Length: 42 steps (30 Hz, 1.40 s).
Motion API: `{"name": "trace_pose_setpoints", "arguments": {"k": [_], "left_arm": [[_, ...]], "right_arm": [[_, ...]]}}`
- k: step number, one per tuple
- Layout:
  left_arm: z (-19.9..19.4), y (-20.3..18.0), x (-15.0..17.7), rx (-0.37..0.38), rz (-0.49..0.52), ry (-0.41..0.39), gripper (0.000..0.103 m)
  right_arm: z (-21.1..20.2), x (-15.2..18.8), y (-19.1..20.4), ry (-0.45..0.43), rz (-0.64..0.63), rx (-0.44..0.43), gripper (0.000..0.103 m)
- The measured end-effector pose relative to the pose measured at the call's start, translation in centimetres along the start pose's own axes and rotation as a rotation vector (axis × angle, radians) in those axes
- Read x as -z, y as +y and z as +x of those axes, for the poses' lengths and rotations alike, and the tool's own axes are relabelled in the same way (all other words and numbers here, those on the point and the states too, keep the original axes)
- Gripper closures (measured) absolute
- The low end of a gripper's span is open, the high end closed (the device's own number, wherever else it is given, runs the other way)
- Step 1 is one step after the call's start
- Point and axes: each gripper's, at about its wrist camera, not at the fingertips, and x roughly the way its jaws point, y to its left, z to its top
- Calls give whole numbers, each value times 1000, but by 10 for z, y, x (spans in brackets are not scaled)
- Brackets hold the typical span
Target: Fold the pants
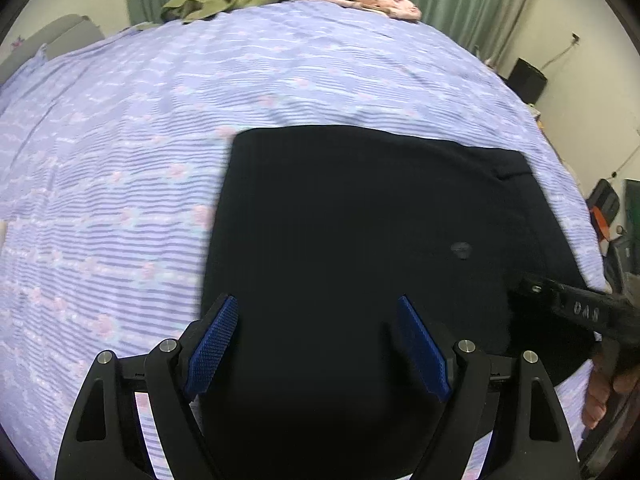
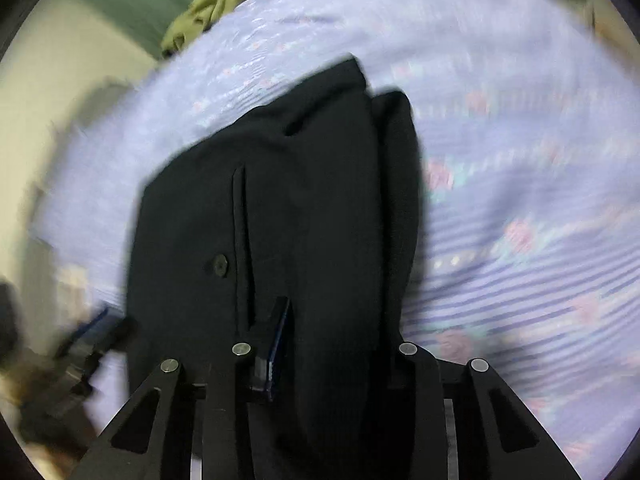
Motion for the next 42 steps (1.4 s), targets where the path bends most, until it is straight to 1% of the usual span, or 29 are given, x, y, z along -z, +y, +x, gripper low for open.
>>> {"name": "trace_pose_setpoints", "arguments": {"k": [1,3,4,5,8,10,12,15,16,17,20,22,23,25,26,28,29,31,32,33,35,36,37,38,39,40,41,42], "left_arm": [[0,8,-1,-5,-4,-2,21],[-1,28,-2,0,-18,-9,21],[0,37,-3,11,-28,-12,21],[1,48,-4,26,-43,-13,21],[15,81,-8,102,-119,6,21],[27,97,-9,170,-178,33,22],[39,104,-11,264,-202,63,22],[57,98,-15,329,-192,97,22],[63,97,-17,334,-195,109,23],[67,96,-18,338,-201,113,23],[76,94,-22,393,-246,125,23],[73,82,-22,491,-248,158,27],[66,74,-21,526,-231,164,28],[43,60,-24,562,-167,109,28],[32,56,-26,601,-150,82,28],[25,57,-27,696,-169,49,27],[31,60,-27,697,-188,55,28],[61,67,-25,629,-255,136,30],[78,70,-22,589,-290,190,39],[93,74,-20,562,-320,235,44],[100,75,-20,567,-347,241,46],[99,73,-22,553,-355,249,47],[97,71,-23,528,-360,254,55],[92,67,-23,506,-355,250,67],[84,62,-24,480,-336,231,72],[79,57,-25,456,-315,216,79],[71,53,-26,433,-292,202,84],[60,48,-26,410,-264,182,86]], "right_arm": [[-2,2,18,-20,-66,98,69],[1,2,34,-36,-135,203,69],[3,4,36,-33,-152,238,69],[6,4,37,-27,-146,251,69],[13,-3,33,0,-118,242,69],[14,-2,25,13,-117,239,68],[17,-2,27,15,-141,262,67],[22,2,34,5,-185,313,66],[23,2,36,0,-193,323,66],[23,3,35,-1,-194,324,66],[23,3,32,0,-189,314,65],[23,3,32,-1,-191,313,65],[23,3,31,-2,-190,312,65],[25,2,31,-1,-187,310,65],[25,2,29,-1,-183,304,65],[25,0,28,-1,-178,296,65],[25,0,30,-2,-178,295,65],[26,0,28,-6,-180,296,65],[26,1,28,-8,-178,296,65],[26,1,28,-11,-176,296,64],[25,1,31,-16,-168,295,63],[26,1,30,-23,-160,291,63],[25,1,29,-30,-150,286,62],[24,2,27,-36,-135,277,62],[22,2,26,-41,-120,268,63],[18,2,27,-46,-112,257,65],[14,3,28,-54,-111,250,67],[9,4,30,-66,-112,243,71]]}}
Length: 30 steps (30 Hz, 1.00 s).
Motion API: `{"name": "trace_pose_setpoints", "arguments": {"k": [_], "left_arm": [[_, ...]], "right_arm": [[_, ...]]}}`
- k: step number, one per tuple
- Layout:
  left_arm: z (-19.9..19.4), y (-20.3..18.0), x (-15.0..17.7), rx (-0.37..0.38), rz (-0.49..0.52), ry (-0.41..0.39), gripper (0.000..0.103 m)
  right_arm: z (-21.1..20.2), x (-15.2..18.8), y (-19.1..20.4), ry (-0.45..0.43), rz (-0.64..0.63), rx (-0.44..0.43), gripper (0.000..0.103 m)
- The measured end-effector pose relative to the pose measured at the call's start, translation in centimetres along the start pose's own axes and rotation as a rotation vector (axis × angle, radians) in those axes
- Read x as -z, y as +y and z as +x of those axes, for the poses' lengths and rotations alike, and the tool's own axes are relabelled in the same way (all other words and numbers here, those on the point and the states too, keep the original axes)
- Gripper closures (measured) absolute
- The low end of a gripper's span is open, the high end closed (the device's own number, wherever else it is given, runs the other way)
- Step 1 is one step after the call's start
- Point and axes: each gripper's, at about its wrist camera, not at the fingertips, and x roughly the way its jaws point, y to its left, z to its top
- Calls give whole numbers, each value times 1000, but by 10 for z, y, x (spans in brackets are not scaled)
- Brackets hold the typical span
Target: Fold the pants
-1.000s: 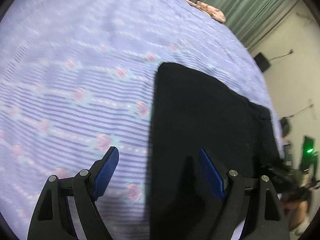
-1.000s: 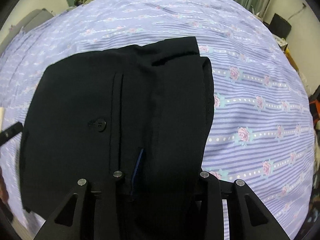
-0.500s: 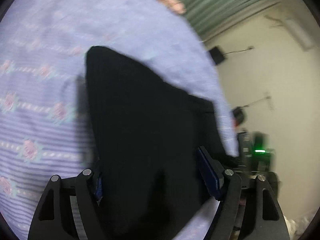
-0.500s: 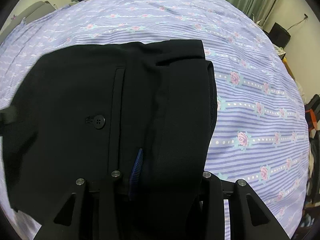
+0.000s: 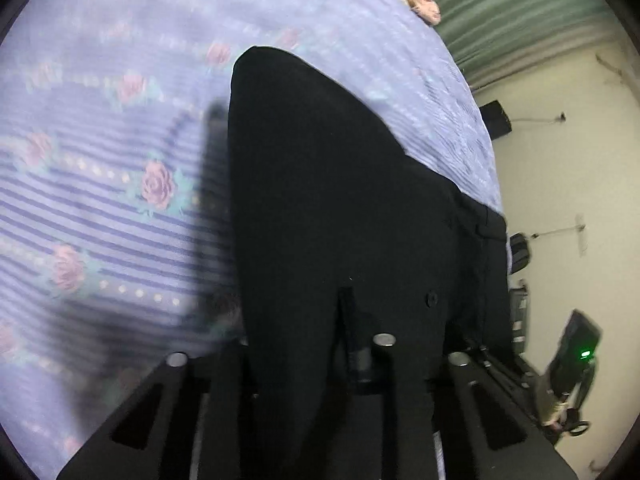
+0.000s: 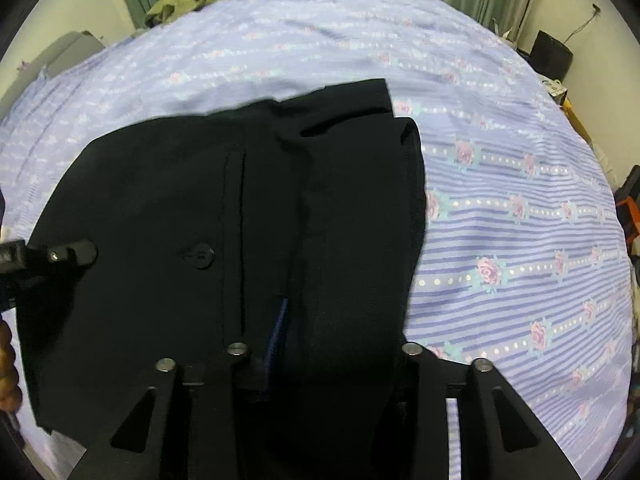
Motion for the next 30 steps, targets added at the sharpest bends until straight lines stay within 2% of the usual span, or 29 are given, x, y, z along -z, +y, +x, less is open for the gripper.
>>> {"name": "trace_pose_setpoints", "arguments": {"k": [2,6,8,14,17,22,30], "left_arm": [[-13,-18,5,-50,65,-27,88],[-36,-58,23,-210,252,-84,88],[-52,-66,34,-241,296,-103,89],[-123,-88,78,-259,345,-172,88],[-163,-94,99,-254,334,-206,88],[-233,-117,136,-298,337,-299,88],[-339,-104,167,-306,319,-446,88]], "right_arm": [[-15,2,2,-26,-5,-10,76],[-48,10,8,-66,-12,-31,79],[-64,18,11,-78,-17,-37,79],[-137,50,17,-133,-28,-44,79],[-180,62,25,-161,-58,-39,79],[-246,76,34,-223,-119,-53,79],[-338,99,99,-354,-223,-77,79]]}}
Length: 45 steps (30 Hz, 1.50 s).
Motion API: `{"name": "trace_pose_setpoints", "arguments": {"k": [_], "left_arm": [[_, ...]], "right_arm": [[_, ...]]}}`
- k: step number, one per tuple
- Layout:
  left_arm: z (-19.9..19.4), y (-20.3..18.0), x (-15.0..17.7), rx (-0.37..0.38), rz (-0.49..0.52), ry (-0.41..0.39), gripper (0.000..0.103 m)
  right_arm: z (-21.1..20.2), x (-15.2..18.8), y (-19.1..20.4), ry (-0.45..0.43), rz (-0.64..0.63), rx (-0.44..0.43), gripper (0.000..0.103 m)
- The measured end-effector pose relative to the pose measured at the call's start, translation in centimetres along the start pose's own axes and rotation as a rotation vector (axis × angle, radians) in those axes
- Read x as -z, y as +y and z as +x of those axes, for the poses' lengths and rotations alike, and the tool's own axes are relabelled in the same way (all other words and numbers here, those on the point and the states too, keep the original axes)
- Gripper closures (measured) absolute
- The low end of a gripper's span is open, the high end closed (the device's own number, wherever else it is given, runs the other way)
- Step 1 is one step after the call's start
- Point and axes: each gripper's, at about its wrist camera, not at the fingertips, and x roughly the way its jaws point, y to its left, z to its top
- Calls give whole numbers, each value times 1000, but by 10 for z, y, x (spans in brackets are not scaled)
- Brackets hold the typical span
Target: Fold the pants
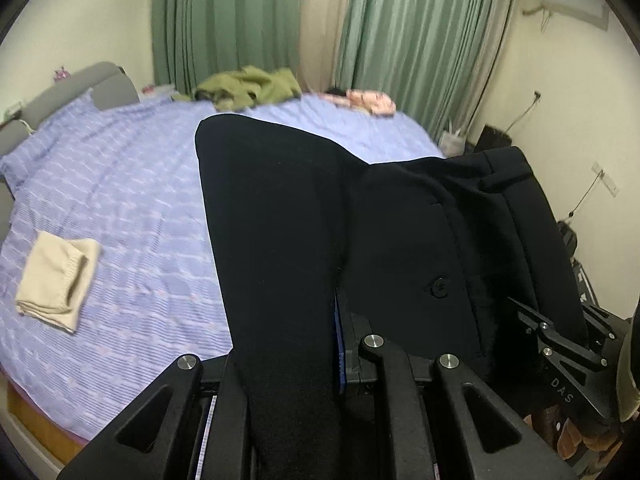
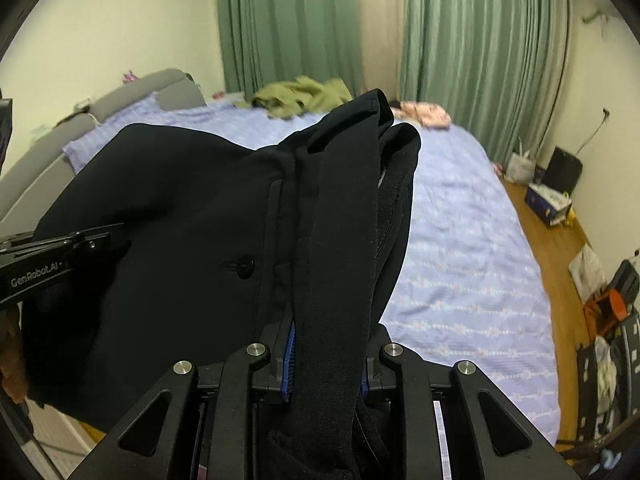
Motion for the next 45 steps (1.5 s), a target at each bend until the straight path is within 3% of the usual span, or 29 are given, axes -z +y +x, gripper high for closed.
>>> {"name": "trace_pose_setpoints", "arguments": {"k": [7,13,18,23,32,39,45], "left_arm": [[-54,80,-5,7,54,-93,88],[-91,165,-13,-3,152,-100,88],[-102,217,-17,-26,159,-81,88],[-101,250,-20,-43,98,-81,88],[-96,305,-19,-102,18,-70,88],[-87,383,-17,-81,6,-49,88],[-71,455,-27,-60,63,-5,88]], "right_arm": [[-31,-17,74,-56,-2,2,79],[-41,-24,167,-91,80,17,79],[-34,-37,228,-78,73,-7,79],[-24,-51,264,-75,28,-39,79],[-10,-58,286,-62,-31,-128,79],[15,-70,338,-39,-41,-131,79],[42,-86,391,3,25,-103,79]]}}
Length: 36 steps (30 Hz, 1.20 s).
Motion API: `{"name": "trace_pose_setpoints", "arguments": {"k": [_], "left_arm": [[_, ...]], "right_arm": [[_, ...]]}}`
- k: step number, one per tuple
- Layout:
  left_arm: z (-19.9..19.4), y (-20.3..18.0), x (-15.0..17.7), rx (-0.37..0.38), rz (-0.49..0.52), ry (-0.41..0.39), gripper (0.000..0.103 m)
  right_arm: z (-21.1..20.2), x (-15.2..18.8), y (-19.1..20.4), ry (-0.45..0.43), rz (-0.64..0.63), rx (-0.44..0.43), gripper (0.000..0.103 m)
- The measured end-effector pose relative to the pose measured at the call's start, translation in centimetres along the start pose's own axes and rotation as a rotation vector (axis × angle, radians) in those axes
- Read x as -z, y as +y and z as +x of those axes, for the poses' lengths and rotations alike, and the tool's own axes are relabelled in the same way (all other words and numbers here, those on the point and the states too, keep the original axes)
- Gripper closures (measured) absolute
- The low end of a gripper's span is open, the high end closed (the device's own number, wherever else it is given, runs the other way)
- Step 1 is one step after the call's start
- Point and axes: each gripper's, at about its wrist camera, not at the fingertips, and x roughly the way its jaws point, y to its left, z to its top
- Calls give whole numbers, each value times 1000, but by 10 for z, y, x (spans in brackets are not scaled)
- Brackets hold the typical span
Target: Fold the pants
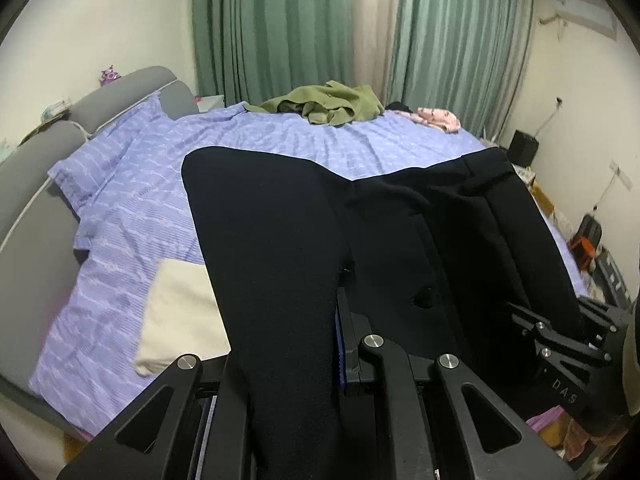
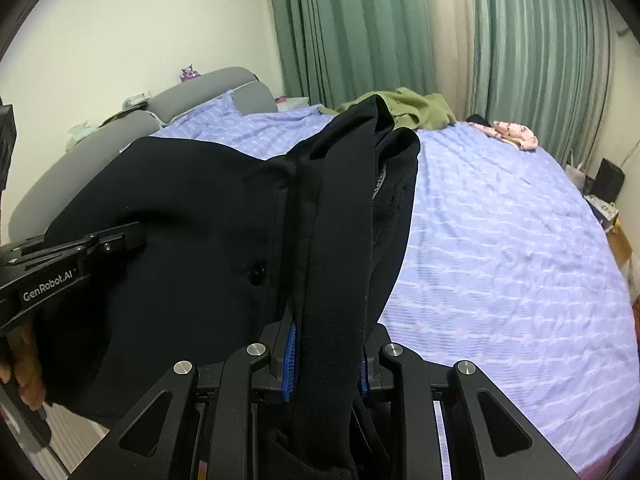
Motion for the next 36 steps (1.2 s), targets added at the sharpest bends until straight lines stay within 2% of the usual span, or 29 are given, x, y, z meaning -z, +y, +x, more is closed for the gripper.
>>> {"name": "trace_pose_setpoints", "arguments": {"k": [3,9,13,18,20,27,31,36], "left_arm": [[10,39,-1,10,10,24,88],[40,118,5,27,4,72,88],[64,168,16,34,-11,120,88],[111,231,29,62,-63,175,88],[130,250,27,85,-86,185,88],[208,276,17,79,-23,229,88],[250,285,24,71,4,275,87],[293,299,44,46,-29,343,83]], "right_arm": [[19,-5,25,23,39,-1,79],[65,-17,84,73,26,-7,79],[98,-15,120,137,25,-47,79],[141,-11,138,198,77,-148,79],[165,-12,146,219,85,-154,79],[241,-17,168,262,23,-114,79],[280,-13,169,310,10,-89,79],[315,8,168,382,-18,-48,79]]}}
